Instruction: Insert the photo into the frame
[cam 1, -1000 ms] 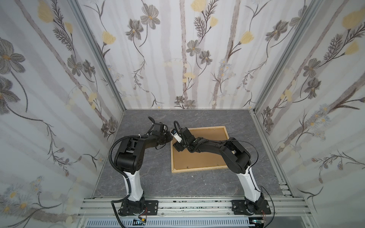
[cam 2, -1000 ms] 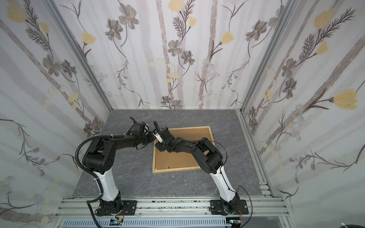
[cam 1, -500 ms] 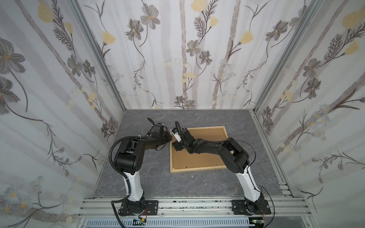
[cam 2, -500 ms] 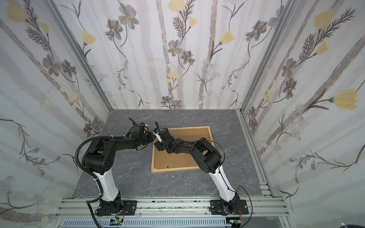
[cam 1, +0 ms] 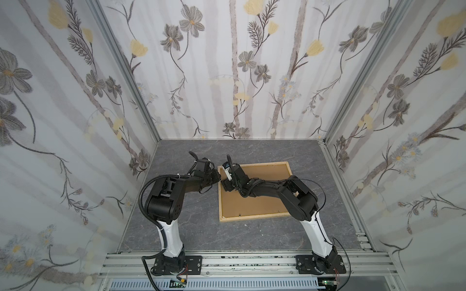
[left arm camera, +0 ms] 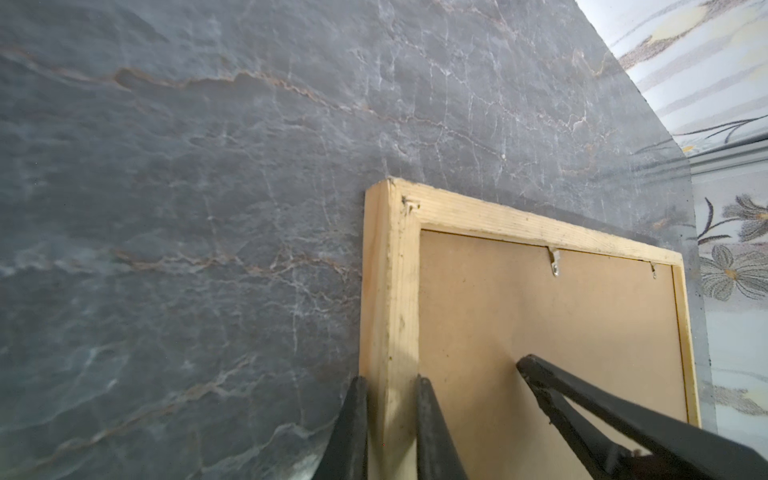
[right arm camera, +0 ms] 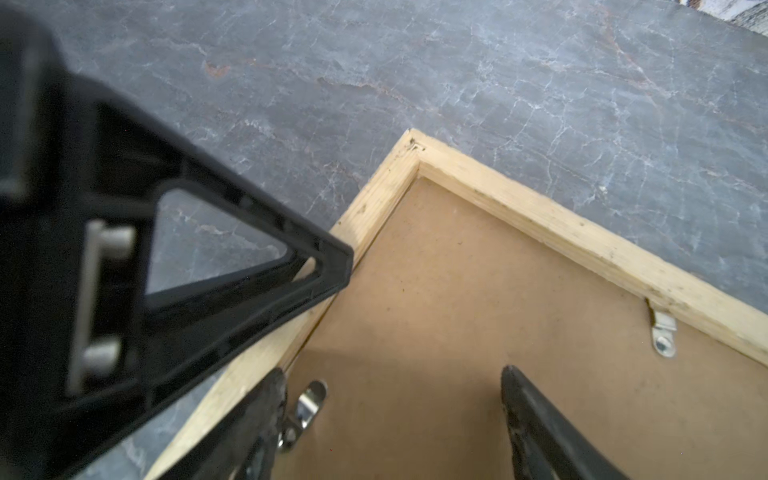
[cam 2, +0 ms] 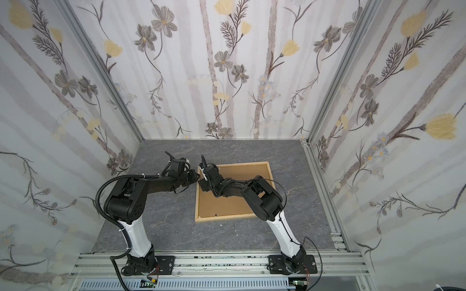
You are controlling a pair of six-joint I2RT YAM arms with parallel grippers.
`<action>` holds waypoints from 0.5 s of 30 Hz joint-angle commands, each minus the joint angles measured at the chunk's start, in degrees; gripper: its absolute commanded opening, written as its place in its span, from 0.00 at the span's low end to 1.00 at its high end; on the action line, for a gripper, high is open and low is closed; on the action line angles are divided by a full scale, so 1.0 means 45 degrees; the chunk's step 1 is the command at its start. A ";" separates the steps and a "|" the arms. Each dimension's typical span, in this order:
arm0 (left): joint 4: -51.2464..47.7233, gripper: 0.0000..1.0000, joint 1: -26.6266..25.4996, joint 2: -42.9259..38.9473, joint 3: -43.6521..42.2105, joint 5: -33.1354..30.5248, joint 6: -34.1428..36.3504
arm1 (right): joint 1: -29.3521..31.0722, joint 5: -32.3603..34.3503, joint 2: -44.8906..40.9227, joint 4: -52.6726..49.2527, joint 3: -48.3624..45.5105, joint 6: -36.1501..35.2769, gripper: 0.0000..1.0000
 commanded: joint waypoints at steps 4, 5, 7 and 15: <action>-0.2500 0.09 0.0082 0.0139 0.0265 0.0420 -0.0106 | 0.0054 0.0101 -0.1261 -0.0594 -0.0301 -0.0152 0.81; -0.2522 0.10 0.0084 0.0149 0.0281 0.0447 -0.0093 | -0.0001 0.0141 -0.1312 -0.0657 -0.0235 -0.0161 0.81; -0.2521 0.10 0.0069 0.0159 0.0310 0.0459 -0.0085 | -0.0146 0.0260 -0.1259 -0.0876 -0.0012 -0.0156 0.81; -0.2405 0.09 0.0074 0.0178 0.0160 0.0513 -0.0085 | -0.0701 0.0300 -0.0354 -0.2236 0.1104 -0.0201 0.81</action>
